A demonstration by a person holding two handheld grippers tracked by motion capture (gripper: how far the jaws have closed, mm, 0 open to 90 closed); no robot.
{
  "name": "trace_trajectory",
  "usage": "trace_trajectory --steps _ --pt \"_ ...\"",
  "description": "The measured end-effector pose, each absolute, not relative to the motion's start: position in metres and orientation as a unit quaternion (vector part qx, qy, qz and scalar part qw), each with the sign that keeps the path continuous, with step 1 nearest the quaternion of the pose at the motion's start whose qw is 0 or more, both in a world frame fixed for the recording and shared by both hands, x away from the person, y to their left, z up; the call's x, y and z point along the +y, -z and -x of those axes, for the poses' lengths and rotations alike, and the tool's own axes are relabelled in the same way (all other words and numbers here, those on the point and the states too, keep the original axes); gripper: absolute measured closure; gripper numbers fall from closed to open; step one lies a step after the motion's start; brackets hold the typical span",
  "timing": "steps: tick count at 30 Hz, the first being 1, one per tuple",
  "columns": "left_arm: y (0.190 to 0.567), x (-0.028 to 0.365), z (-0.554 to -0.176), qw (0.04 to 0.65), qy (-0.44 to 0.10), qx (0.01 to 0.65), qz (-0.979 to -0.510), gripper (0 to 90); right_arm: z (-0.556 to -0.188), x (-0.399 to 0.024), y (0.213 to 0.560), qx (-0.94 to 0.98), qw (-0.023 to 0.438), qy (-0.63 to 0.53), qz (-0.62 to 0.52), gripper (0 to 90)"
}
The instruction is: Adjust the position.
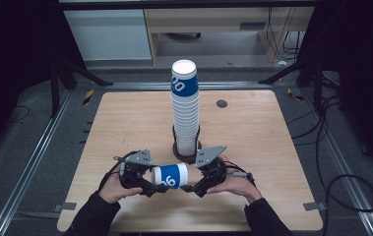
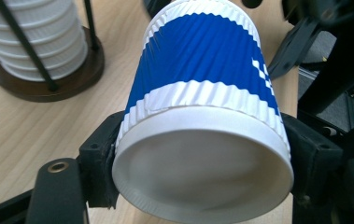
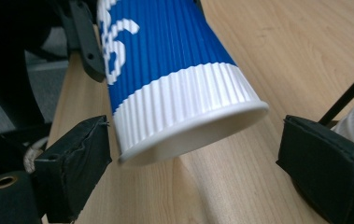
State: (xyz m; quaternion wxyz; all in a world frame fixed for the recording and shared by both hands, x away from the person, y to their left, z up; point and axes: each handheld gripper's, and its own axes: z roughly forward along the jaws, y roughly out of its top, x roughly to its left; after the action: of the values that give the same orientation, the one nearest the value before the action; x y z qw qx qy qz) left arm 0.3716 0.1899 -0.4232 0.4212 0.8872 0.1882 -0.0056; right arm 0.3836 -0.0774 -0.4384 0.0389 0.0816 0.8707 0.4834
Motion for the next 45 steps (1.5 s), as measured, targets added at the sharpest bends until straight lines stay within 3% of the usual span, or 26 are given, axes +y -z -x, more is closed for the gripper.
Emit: trace_trajectory --steps 9,16,36,45 --pt "0.414 0.207 -0.375 0.482 -0.011 0.209 -0.851 25.7 -0.388 -0.094 0.431 0.852 0.039 -0.511 -0.104 9.5" --pt "0.411 0.205 -0.371 0.524 0.009 0.187 -0.831 25.7 -0.388 -0.096 0.431 0.841 0.019 -0.530 -0.103 9.6" --pt "0.419 0.182 -0.365 0.510 0.041 0.141 -0.848 25.9 -0.383 -0.085 0.435 0.831 -0.029 -0.552 -0.069 10.0" --pt "0.419 0.181 -0.365 0.502 0.046 0.141 -0.852 25.8 -0.383 -0.083 0.438 0.833 -0.044 -0.548 -0.061 15.5"
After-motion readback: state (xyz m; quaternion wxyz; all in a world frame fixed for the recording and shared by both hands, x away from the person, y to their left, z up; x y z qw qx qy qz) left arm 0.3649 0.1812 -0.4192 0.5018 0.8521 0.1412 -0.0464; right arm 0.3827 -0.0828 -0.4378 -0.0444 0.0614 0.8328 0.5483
